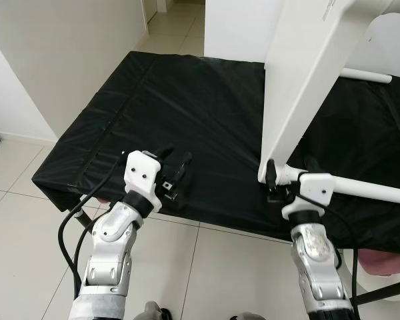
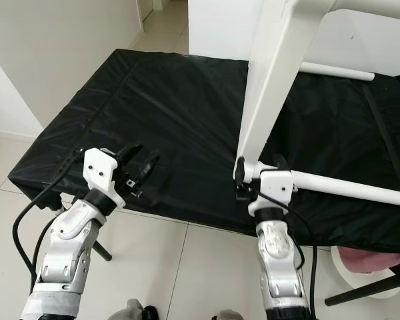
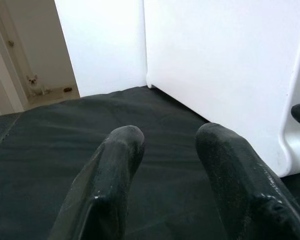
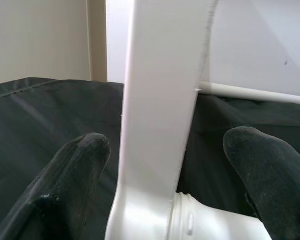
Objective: Building children table
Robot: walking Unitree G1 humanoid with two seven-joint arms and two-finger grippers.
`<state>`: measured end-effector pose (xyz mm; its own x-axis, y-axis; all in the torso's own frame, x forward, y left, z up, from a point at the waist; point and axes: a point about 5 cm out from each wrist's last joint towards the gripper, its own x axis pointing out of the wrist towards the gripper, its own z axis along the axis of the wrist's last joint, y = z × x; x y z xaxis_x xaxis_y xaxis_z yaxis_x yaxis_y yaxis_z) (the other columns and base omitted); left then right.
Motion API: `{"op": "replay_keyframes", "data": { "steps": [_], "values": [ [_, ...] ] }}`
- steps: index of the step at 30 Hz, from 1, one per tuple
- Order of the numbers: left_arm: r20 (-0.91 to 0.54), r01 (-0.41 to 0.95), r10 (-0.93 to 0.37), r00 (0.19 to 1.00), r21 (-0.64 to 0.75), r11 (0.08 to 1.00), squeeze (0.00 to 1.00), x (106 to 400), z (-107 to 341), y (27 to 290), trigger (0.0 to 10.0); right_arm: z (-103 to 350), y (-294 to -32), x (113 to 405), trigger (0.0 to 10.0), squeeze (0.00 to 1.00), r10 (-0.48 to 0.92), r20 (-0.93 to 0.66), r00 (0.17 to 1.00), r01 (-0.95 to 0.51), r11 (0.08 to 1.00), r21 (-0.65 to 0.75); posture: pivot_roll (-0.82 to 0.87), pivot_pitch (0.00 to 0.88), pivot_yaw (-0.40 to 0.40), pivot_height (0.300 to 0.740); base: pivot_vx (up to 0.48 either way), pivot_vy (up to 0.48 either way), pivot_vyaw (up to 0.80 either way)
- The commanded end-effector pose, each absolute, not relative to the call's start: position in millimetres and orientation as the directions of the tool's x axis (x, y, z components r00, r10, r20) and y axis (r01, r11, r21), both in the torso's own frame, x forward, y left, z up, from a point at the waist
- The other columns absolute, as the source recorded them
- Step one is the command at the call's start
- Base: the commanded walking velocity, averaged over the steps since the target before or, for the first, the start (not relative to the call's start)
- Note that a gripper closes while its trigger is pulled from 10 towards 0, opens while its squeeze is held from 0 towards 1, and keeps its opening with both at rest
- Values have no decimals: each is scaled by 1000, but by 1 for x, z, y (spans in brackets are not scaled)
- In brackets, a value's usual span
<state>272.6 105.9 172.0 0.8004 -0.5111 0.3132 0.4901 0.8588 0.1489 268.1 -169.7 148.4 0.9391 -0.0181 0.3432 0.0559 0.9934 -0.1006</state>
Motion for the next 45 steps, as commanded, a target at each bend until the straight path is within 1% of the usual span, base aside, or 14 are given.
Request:
{"op": "replay_keyframes", "data": {
  "steps": [1,3,4,8,9,12,13,18,19,22,23,24,25,45],
  "values": [
    [340,356,-357,870,69,932,0,275,175,110,10000,146,-165,270,10000,0,-9,332,943,42,995,-93,-114,68,46,740,0,0,0],
    [343,352,-352,871,66,934,0,274,175,110,10000,147,-163,271,10000,0,-3,335,942,33,996,-82,-113,70,43,740,0,0,0],
    [345,349,-349,872,64,935,0,274,175,110,10000,147,-163,272,10000,1000,-1,335,942,27,997,-75,-112,73,40,740,0,0,0],
    [342,342,-339,876,54,938,0,273,175,111,10000,148,-163,272,10000,1000,-4,336,942,30,997,-72,-115,77,39,740,0,0,0],
    [342,342,-338,877,50,938,0,273,175,111,10000,148,-163,272,10000,0,-3,334,943,29,997,-73,-115,77,39,740,0,0,0],
    [340,342,-337,878,46,938,0,274,175,110,10000,147,-161,273,10000,0,11,331,944,11,998,-65,-115,77,39,740,0,0,0],
    [341,345,-338,877,41,938,0,274,175,110,10000,147,-160,273,10000,1000,24,332,943,-8,999,-49,-115,77,39,740,0,0,0],
    [342,358,-343,875,21,933,0,274,175,109,10000,147,-160,272,10000,1000,16,330,944,2,999,-54,-115,77,39,740,0,0,0],
    [345,364,-348,872,19,931,1000,274,176,109,10000,146,-160,273,10000,0,1,322,947,18,998,-57,-122,88,45,740,0,0,0],
    [346,375,-356,868,13,927,1000,273,176,108,10000,144,-161,274,10000,0,-21,314,949,41,997,-58,-122,88,45,740,0,0,0],
    [340,370,-362,868,42,928,816,272,176,107,10000,144,-161,275,10000,0,-30,310,950,49,997,-52,-122,88,45,740,0,0,0],
    [336,367,-366,868,64,928,816,272,176,106,10000,144,-161,276,10000,0,-37,307,951,54,997,-48,-122,88,45,740,0,0,0],
    [330,371,-372,867,69,926,0,271,175,105,10000,143,-160,277,10000,0,-47,306,951,65,997,-47,-122,88,45,740,0,0,0],
    [339,385,-389,857,83,919,0,272,181,103,10000,154,-148,309,10000,0,-127,309,943,130,991,9,-113,91,53,740,0,0,0]
  ]
}}
